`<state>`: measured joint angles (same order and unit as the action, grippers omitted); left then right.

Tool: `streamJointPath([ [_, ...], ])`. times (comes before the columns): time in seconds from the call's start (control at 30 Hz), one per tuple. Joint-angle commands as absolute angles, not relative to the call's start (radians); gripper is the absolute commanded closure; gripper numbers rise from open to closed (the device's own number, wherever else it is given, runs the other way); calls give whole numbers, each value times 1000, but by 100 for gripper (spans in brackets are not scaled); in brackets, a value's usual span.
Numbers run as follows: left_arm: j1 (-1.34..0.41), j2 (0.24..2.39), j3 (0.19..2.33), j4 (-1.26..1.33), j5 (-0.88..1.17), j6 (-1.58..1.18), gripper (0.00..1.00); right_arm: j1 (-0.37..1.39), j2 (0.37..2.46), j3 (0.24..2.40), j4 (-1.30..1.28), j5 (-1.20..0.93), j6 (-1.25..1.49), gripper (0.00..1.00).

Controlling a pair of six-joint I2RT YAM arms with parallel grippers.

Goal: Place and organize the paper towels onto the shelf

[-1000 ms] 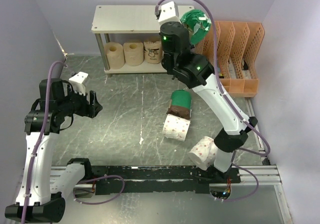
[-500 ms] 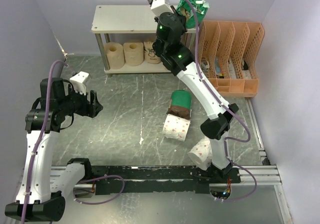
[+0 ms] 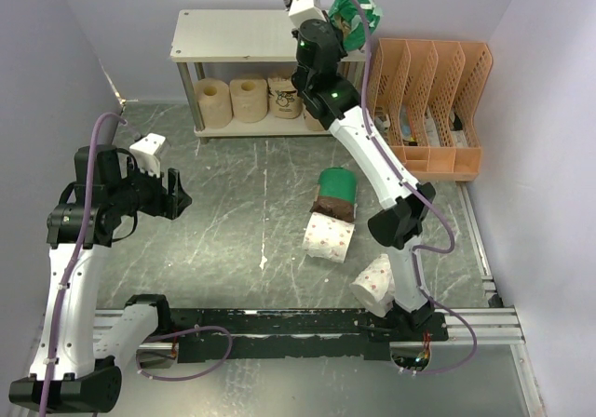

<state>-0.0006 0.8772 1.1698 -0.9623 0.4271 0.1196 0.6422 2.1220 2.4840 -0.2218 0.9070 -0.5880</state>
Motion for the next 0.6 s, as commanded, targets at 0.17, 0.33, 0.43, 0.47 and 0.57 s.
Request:
streamJointPath([
  [0.17, 11, 860, 1171, -950, 446, 127, 21, 588, 2166, 2537, -140, 804, -547, 100],
  [0.33, 10, 864, 1172, -950, 449, 129, 21, 571, 2187, 2539, -186, 772, -491, 90],
  [0.43, 11, 869, 1171, -950, 450, 129, 21, 574, 2172, 2510, -161, 785, -477, 69],
  [0.47, 11, 869, 1172, -951, 450, 129, 21, 575, 2163, 2498, -144, 784, -478, 62],
  [0.57, 11, 864, 1172, -951, 443, 127, 21, 592, 2129, 2486, -104, 761, -480, 43],
])
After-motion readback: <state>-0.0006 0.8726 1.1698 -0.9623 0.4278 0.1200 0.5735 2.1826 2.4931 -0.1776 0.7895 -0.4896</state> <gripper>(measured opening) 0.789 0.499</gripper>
